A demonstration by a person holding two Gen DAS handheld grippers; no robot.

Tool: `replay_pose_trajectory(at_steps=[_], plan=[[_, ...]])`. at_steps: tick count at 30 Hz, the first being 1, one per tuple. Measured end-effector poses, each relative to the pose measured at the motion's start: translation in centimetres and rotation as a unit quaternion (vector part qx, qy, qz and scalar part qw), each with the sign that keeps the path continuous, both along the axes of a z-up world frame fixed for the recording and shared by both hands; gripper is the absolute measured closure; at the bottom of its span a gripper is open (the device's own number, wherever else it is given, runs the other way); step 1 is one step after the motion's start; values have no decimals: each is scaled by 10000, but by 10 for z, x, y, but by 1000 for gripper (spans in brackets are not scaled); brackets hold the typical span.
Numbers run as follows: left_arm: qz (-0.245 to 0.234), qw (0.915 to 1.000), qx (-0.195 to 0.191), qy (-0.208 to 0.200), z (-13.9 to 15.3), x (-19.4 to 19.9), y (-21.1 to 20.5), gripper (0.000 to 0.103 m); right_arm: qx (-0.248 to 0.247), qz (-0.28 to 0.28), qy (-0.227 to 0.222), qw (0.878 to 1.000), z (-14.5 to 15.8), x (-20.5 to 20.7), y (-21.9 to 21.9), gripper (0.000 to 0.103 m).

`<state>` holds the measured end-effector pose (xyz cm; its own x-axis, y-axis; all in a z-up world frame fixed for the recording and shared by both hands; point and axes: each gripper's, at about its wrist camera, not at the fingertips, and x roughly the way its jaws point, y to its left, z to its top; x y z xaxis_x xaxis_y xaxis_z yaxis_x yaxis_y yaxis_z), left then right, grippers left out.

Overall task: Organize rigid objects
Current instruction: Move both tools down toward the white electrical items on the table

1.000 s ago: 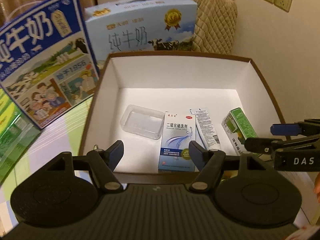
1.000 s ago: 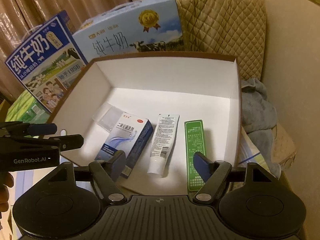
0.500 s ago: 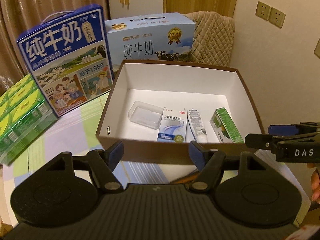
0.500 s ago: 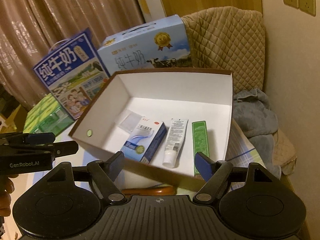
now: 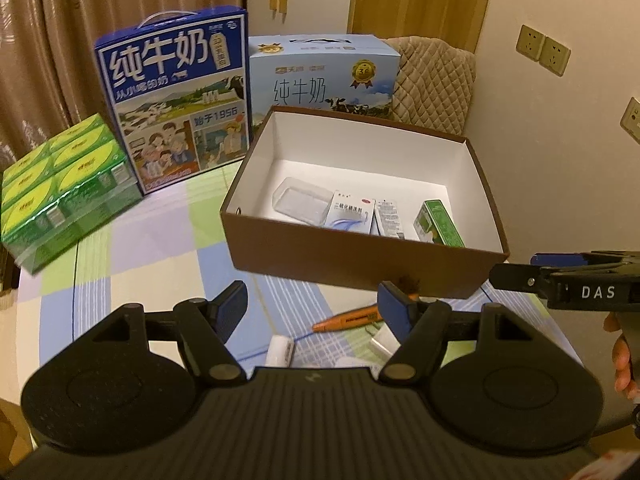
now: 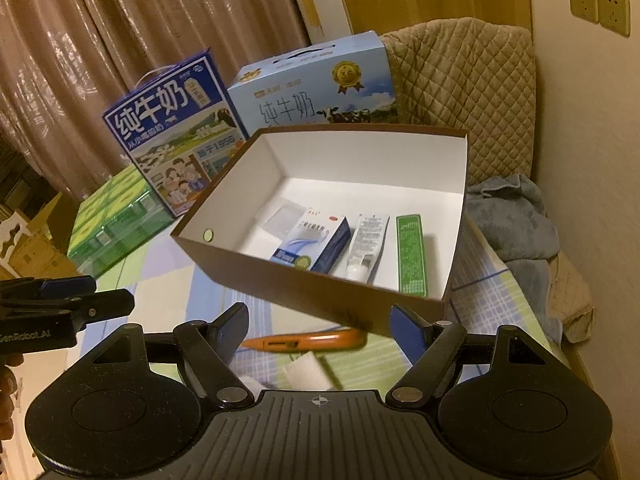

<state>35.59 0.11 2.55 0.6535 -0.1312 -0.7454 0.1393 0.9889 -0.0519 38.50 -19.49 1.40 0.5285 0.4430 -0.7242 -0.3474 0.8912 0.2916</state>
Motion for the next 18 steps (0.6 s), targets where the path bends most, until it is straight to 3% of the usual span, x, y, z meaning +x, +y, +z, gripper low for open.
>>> replay_pose_trajectory(at_steps=[18], plan=[[188,9996,-128,174,-14,-65,10,35,-58,352,172,9992,-10,-48,3,28]])
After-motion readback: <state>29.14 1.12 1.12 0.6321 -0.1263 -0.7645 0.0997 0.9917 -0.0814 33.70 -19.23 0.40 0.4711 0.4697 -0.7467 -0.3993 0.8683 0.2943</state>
